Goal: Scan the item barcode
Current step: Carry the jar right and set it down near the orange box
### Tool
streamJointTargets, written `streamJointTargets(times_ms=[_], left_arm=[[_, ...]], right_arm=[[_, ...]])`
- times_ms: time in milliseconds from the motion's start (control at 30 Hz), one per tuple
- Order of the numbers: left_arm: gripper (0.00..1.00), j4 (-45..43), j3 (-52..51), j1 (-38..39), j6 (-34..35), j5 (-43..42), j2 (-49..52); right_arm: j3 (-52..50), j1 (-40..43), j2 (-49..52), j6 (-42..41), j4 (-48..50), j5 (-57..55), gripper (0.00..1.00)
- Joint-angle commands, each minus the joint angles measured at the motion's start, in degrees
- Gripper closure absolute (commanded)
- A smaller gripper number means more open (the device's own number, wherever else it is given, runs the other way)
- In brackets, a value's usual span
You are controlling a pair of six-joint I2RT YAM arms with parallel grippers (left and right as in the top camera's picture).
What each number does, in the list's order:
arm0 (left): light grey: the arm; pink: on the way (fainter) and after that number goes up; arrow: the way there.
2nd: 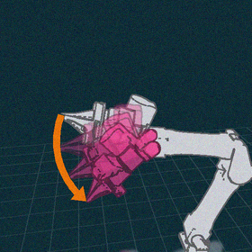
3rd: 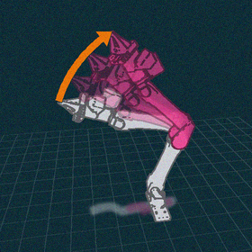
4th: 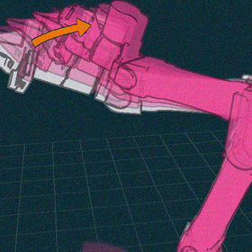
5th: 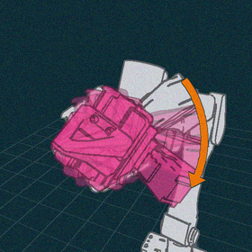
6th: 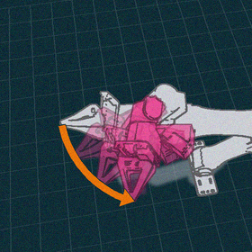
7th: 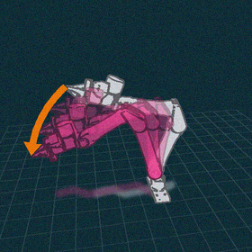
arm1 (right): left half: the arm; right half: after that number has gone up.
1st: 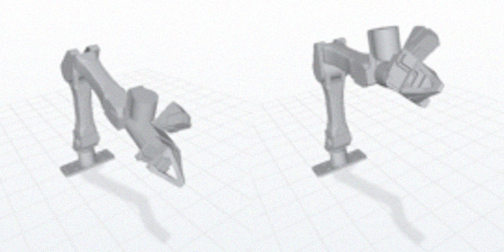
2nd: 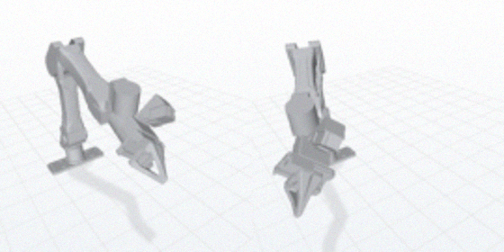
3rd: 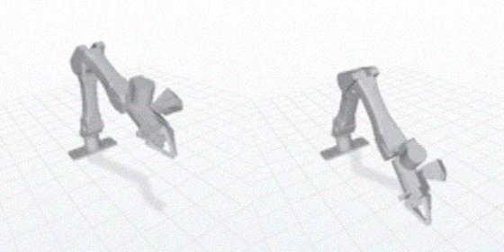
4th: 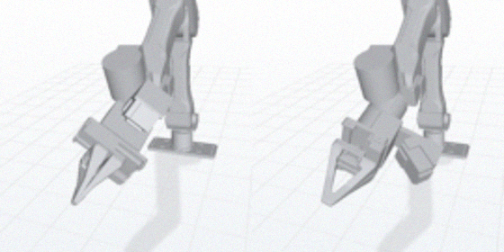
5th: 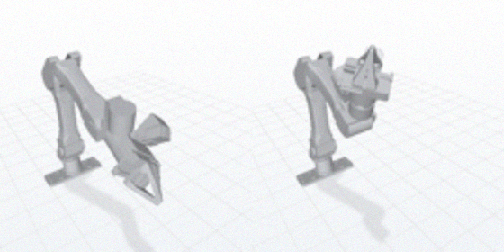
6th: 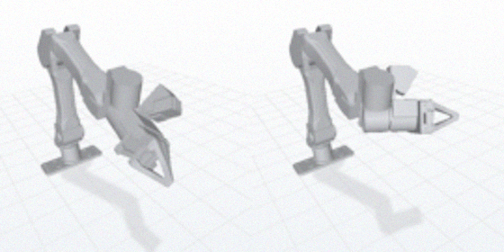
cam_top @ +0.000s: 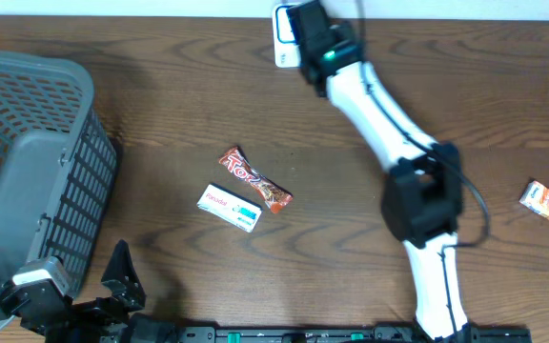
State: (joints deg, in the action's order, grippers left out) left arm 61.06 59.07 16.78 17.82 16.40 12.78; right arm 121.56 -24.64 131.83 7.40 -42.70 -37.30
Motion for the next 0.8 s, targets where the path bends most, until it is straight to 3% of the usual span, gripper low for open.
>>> streamJointTargets(times_ms=[0,100,233,767], left_arm=[[0.03,-0.22,-0.04,0.02,0.07,-0.31,0.02],[0.03,-0.22,-0.04,0.02,0.07,-0.31,0.02],[0.02,-0.22,-0.04,0.02,0.07,-0.31,0.02],[0.03,-0.2,-0.04,0.02,0.07,-0.31,0.02]], right_arm=[[0.81,6.36,-4.85,-15.56,-13.6,-2.6,0.41],[0.72,11.34,-4.7,-21.29,-24.04,1.09,0.41],[-0.11,19.52,-4.42,-23.23,-30.6,9.73,0.42],[-14.21,53.22,-4.39,-23.21,-25.09,26.71,0.35]])
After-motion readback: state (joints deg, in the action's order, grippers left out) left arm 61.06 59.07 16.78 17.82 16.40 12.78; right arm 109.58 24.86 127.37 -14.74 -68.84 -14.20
